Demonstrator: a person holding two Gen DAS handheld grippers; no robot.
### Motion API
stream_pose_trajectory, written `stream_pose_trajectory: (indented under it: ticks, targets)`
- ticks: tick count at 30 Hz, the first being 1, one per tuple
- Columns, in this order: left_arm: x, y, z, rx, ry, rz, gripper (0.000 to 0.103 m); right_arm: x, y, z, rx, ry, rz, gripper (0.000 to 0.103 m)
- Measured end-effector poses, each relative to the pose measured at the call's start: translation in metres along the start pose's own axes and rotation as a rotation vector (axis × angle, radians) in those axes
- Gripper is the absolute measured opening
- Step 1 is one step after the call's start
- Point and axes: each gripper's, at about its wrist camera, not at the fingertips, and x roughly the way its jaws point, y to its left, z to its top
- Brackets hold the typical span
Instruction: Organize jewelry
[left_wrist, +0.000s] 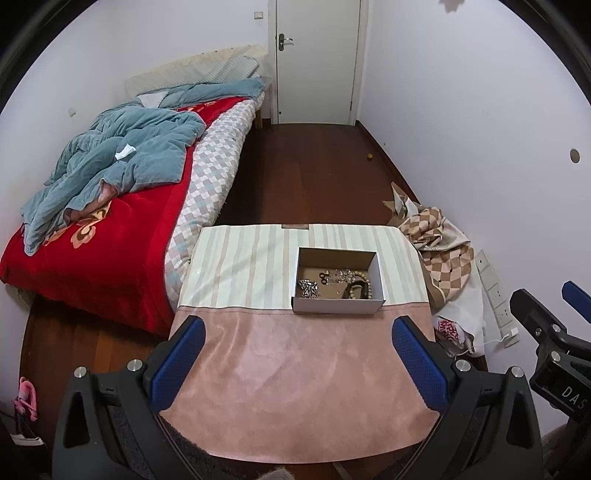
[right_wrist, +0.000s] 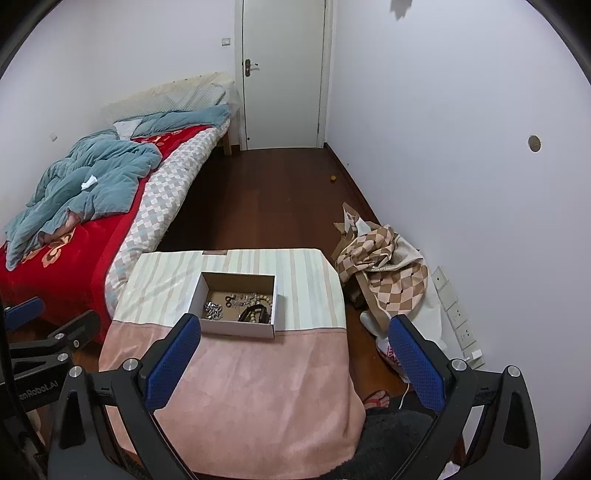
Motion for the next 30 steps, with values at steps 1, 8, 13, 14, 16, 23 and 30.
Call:
stream_pose_trajectory:
  ticks: [1,8,13,14,16,23,30]
  targets:
    - [-0.001,0.0,0.0,-0.001,0.001,-0.001,0.103,0.0,0.0,0.0,0.0,0.005,-0.001,0.103]
    - [0.007,0.0,0.007,-0.016,-0.004,0.009,0.103,0.007,-0.003,0.008,0.0,0.016,-0.019,0.103]
    - [0.018,0.003,0.016,-0.029,-0.004,0.028,0.103,0.018,-0.001,0.017,-0.002,0.02,-0.026,0.103]
    - [0.02,0.004,0.017,-0.031,-0.005,0.029,0.103,0.021,0.0,0.018,-0.005,0.02,-0.03,0.103]
    - [0.027,0.005,0.021,-0.031,0.002,0.044,0.103,0.027,0.002,0.022,-0.008,0.025,-0.034,0.103]
    - [0.049,0.005,0.028,-0.028,0.031,0.072,0.103,0.061,0.006,0.026,-0.005,0.069,-0.023,0.103]
    - [0.07,0.003,0.033,-0.02,0.063,0.073,0.103,0.089,0.011,0.028,-0.014,0.105,-0.031,0.103]
